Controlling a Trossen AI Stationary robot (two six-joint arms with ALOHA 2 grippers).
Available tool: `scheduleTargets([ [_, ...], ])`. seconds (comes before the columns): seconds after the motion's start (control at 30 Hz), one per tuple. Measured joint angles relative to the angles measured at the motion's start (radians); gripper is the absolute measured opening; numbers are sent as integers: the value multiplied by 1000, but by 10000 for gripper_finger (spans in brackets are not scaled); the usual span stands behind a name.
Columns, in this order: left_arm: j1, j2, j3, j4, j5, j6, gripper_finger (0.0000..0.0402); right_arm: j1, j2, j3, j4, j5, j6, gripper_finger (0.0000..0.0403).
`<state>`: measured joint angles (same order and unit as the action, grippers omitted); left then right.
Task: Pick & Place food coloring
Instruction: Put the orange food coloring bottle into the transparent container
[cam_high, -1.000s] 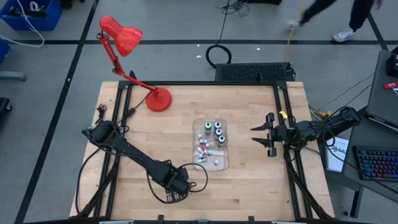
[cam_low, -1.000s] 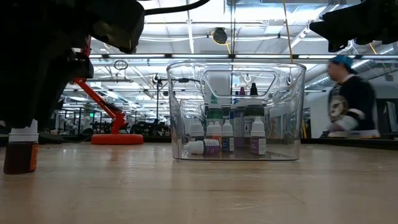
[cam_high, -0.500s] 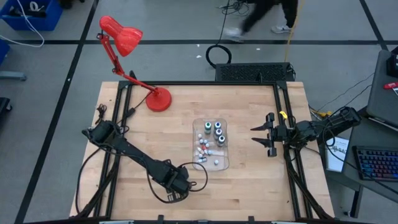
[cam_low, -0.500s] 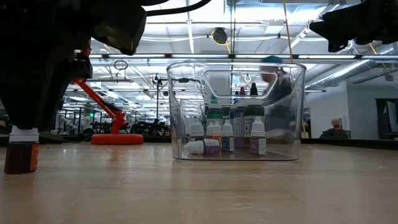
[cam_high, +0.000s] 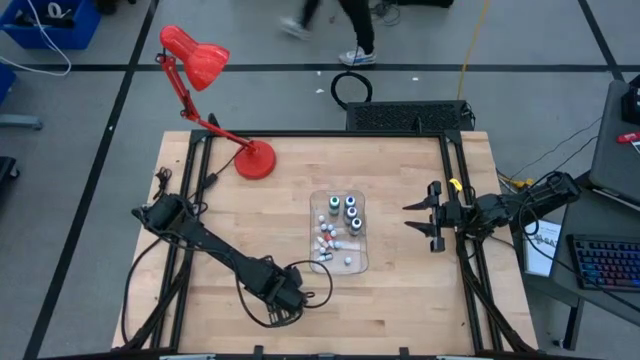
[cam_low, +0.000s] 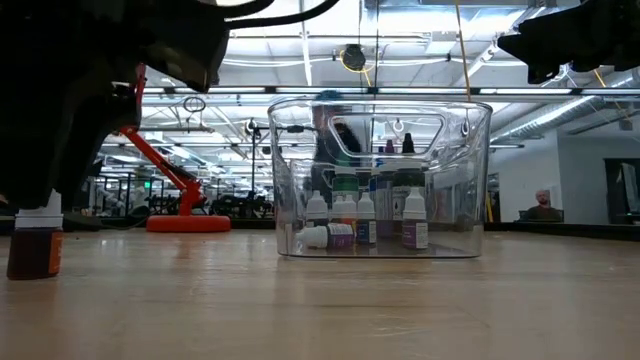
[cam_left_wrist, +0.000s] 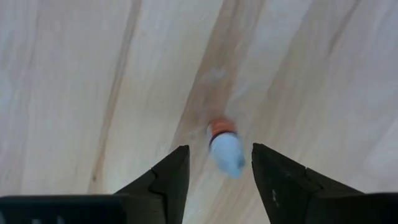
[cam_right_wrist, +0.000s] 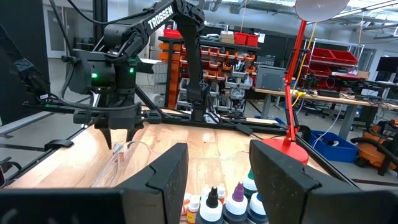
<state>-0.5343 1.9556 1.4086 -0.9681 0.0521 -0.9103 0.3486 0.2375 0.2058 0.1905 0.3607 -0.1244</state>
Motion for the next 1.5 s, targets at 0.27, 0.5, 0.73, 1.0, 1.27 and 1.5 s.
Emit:
scheduleTargets([
  [0.27, 0, 0, 0, 1, 0, -11, 161, 0, 0, 0, 0, 0, 0, 160],
  [0.5, 0, 0, 0, 2, 0, -16, 161, 0, 0, 0, 0, 0, 0, 160],
  [0.73, 2, 1, -38, 42, 19, -19, 161, 0, 0, 0, 0, 0, 0, 160],
  [1.0, 8, 1, -50, 48, 18, 3, 161, 0, 0, 0, 0, 0, 0, 160],
  [1.27, 8, 1, -50, 59, 26, 14, 161, 0, 0, 0, 0, 0, -1, 160],
  [1.5, 8, 1, -50, 58, 26, 32, 157, 0, 0, 0, 0, 0, -1, 160],
])
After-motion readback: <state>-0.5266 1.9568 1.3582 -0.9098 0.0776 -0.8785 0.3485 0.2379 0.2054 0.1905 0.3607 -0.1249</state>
